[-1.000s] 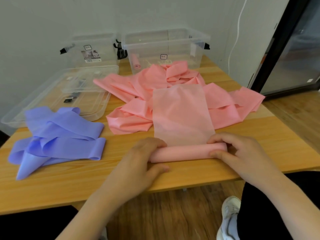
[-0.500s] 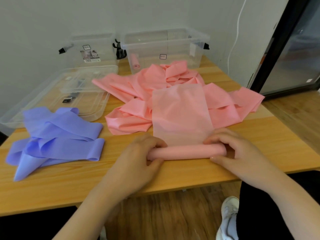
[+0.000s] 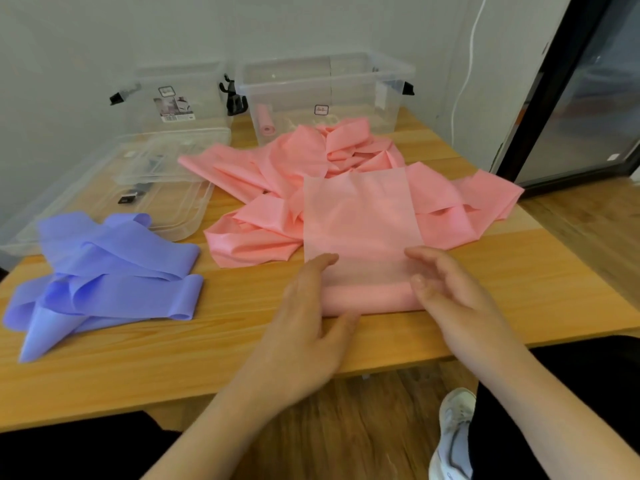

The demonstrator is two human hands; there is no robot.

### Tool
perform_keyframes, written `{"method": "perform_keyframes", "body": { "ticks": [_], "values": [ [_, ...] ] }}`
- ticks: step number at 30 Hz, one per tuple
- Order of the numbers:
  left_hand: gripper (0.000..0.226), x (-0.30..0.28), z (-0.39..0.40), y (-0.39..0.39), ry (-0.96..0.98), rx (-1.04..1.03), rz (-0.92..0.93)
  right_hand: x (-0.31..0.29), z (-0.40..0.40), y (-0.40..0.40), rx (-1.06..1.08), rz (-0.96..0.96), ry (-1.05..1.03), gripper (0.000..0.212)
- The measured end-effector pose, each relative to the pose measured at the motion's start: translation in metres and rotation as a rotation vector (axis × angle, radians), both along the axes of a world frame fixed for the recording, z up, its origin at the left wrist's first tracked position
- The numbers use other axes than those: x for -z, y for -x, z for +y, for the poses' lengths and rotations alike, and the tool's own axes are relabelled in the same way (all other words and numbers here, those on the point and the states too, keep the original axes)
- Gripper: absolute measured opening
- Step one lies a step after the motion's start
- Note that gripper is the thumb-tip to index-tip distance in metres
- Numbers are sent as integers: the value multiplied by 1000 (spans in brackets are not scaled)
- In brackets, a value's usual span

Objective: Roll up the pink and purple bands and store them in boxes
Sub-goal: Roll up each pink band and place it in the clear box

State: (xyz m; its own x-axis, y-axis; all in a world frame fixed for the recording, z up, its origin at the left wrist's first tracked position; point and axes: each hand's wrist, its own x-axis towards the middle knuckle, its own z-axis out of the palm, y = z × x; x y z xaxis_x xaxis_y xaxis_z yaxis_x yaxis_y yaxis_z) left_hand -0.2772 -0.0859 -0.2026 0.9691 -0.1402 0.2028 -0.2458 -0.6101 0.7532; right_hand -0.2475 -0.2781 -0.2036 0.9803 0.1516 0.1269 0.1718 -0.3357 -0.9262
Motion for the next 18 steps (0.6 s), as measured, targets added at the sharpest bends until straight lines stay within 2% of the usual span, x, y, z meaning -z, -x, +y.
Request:
{"method": "perform_keyframes", "body": {
  "ticks": [3, 5, 7, 11, 15, 18],
  "values": [
    [49, 2, 10, -7, -93, -27, -106, -5, -13, -6, -49, 40, 7, 26],
    [38, 2, 18, -10, -179, -51, -154, -7, -20, -8, -60, -22, 167, 33],
    [32, 0, 22, -11, -169, -72, -131, -8, -21, -8, -15, -95, 282, 32],
    [35, 0, 24, -13, -111, -131, -139, -2, -16, -6, 99, -161, 303, 28],
    [36, 3, 22, -14, -208, -74, -175, 1, -13, -11, 184, -185, 280, 12],
    [31, 2, 21, -15, -241, -72, -178, 2, -11, -12, 200, -247, 333, 10]
  ]
}}
